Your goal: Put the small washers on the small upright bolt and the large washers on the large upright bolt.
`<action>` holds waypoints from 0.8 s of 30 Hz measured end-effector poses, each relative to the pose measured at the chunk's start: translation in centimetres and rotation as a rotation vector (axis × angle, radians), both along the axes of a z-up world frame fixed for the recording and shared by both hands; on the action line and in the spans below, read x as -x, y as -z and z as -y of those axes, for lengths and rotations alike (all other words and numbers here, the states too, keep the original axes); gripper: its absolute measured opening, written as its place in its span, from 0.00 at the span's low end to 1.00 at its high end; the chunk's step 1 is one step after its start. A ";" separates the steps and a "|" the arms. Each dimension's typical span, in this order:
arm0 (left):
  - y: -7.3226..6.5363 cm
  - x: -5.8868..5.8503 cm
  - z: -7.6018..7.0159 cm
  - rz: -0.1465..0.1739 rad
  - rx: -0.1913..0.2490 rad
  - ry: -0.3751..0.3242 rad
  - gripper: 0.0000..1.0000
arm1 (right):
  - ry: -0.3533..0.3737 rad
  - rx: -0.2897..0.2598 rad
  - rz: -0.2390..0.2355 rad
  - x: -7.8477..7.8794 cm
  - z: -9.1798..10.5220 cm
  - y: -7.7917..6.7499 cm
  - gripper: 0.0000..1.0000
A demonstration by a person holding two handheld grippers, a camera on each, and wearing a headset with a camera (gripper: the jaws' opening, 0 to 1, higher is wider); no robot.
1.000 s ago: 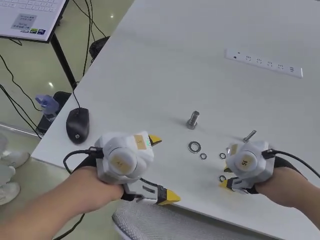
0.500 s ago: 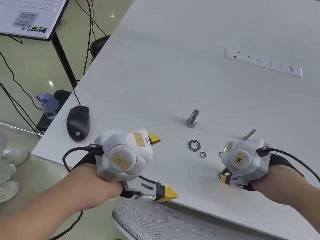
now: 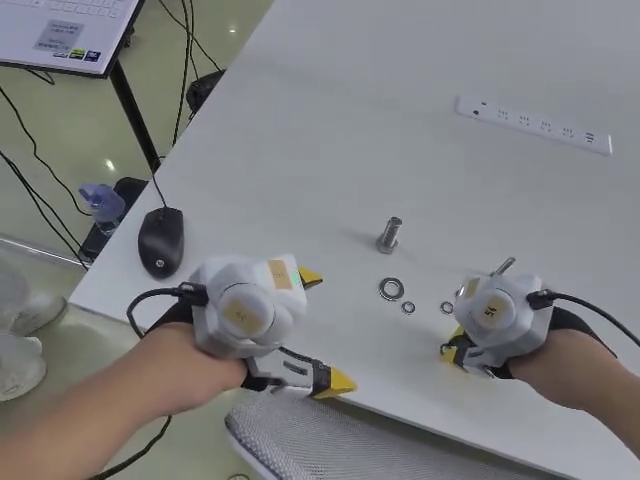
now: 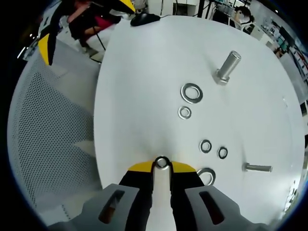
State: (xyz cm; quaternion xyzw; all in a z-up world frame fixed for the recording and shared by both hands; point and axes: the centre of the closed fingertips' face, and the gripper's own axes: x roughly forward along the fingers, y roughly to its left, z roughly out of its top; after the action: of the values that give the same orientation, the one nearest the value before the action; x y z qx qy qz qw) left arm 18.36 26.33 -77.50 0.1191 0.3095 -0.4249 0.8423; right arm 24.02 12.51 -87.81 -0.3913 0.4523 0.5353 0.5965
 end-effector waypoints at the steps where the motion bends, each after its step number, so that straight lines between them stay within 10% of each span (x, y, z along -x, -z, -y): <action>1: 0.0 0.0 0.0 0.000 -0.004 0.000 0.76 | 0.004 -0.001 -0.001 0.0 0.1 0.0 0.13; 24: -0.1 -1.3 0.3 -0.002 0.014 -0.020 0.76 | 0.113 -0.019 0.012 -2.9 5.1 -3.3 0.12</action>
State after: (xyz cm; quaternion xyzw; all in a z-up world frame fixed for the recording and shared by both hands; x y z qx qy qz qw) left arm 19.63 26.00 -77.36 0.1096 0.3085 -0.4187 0.8471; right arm 26.89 7.43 -84.52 -0.3626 0.4653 0.5025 0.6321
